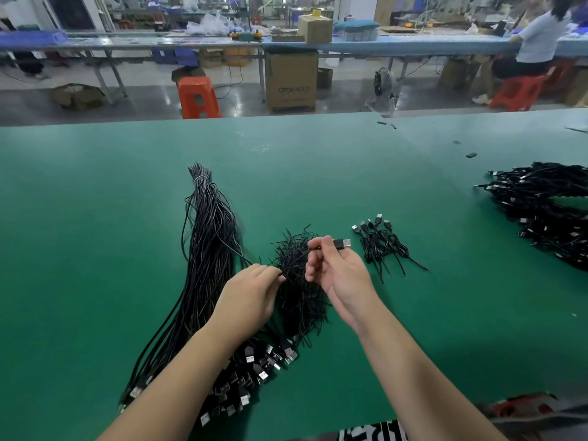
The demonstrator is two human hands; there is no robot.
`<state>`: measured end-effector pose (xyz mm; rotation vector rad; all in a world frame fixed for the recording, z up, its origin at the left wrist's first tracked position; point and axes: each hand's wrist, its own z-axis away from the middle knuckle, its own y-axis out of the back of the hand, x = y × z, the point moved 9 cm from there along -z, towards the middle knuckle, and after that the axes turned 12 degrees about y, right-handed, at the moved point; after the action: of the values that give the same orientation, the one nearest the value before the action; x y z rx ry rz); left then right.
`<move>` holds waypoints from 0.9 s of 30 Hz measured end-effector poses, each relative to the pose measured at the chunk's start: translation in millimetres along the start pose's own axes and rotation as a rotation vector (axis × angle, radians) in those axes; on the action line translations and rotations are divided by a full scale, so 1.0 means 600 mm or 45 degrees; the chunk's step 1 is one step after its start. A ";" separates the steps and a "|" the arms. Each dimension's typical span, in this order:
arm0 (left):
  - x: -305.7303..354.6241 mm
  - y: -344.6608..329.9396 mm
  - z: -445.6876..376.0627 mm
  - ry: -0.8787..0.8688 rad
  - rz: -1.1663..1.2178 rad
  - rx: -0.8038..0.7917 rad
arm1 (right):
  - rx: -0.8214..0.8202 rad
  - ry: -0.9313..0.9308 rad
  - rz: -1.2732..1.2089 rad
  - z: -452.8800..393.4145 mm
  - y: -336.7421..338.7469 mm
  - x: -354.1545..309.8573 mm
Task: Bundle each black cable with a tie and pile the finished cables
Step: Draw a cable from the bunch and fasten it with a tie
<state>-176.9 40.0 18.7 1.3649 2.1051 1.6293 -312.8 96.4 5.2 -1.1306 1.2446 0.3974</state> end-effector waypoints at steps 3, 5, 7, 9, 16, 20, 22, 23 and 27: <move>0.031 -0.002 0.020 -0.014 0.076 -0.132 | 0.060 0.002 -0.023 -0.007 0.010 -0.003; 0.060 -0.012 0.036 0.005 0.198 -0.288 | 0.095 -0.006 -0.009 -0.011 0.019 -0.002; 0.077 -0.024 0.042 0.068 0.360 -0.426 | 0.121 -0.008 0.002 -0.016 0.027 -0.003; 0.064 -0.036 0.039 0.155 0.418 -0.526 | 0.171 -0.020 -0.093 -0.023 0.039 -0.007; -0.079 -0.010 0.002 0.280 0.116 -0.319 | 0.332 0.057 -0.500 -0.055 0.106 -0.070; -0.091 -0.021 0.004 0.379 0.201 -0.438 | 0.345 0.081 -0.588 -0.063 0.105 -0.082; -0.071 -0.049 0.021 0.435 0.365 -0.760 | 0.379 0.075 -0.632 -0.067 0.108 -0.080; -0.057 -0.060 0.034 0.431 0.398 -0.927 | 0.403 0.074 -0.651 -0.069 0.113 -0.081; -0.044 -0.044 0.040 0.293 0.140 -0.951 | 0.519 0.110 -0.736 -0.082 0.151 -0.098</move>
<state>-162.1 37.8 -23.3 1.0748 1.2636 2.3623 -429.1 114.2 20.9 -1.0969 0.9560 -0.3298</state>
